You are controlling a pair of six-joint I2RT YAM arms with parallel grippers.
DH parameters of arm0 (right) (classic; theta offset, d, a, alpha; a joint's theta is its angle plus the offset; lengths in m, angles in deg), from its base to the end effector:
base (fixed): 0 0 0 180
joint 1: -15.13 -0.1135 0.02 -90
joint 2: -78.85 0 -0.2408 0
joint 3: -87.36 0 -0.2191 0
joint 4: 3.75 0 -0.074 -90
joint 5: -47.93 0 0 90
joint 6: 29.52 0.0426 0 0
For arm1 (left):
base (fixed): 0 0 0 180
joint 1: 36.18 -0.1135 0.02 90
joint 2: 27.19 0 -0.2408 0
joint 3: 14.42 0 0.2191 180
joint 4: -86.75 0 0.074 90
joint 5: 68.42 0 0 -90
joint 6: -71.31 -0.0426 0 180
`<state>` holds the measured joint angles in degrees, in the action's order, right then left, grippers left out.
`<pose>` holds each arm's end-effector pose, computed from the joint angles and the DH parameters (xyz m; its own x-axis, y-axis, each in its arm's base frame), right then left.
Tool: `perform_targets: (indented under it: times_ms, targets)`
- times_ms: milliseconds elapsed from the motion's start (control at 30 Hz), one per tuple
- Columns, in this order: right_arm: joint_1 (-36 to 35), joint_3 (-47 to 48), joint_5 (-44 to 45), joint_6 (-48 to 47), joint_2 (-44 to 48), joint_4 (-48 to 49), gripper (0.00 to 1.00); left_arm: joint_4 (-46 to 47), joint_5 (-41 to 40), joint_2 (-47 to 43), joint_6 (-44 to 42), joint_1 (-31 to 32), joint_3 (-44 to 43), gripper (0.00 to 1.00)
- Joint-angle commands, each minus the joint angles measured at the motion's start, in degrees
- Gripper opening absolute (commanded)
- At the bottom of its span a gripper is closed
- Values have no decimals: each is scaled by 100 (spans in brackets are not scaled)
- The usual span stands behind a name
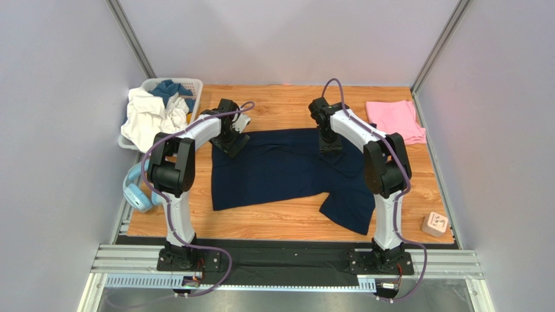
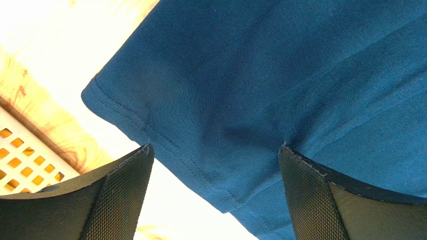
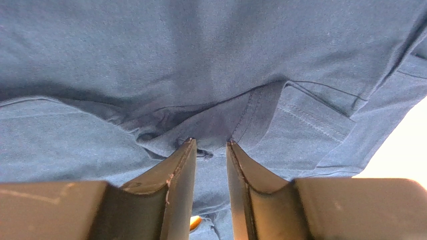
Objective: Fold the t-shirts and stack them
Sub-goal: Fold the flattened tshirt in 1/3 of the way
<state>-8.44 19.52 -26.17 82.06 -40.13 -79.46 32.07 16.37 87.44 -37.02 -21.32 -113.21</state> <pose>0.3430 0.1369 0.1841 -0.9745 -0.0392 -0.2208 0.0070 0.9788 -0.2048 0.3586 -0.0911 0.1628 -0.7939 0.5347 -0.2896 0.5012 0.8451 0.1861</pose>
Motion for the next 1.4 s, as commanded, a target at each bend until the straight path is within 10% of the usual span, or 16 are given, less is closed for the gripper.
perform_targets:
  times_ms: [0, 533, 833, 1367]
  targets:
    - [-16, -64, 36, -5, 50, 48, 35, 20, 12, -327, -48, -9, -52, 99]
    - [195, 32, -570, 30, -687, 338, 33, 3, -59, -424, -92, -9, -17, 99]
    - [265, -73, -597, 39, -469, 339, 0, 11, -50, -415, -92, -9, 1, 99]
    - [222, -688, -772, 153, 973, 145, 0, 20, 47, -371, -22, -9, 10, 99]
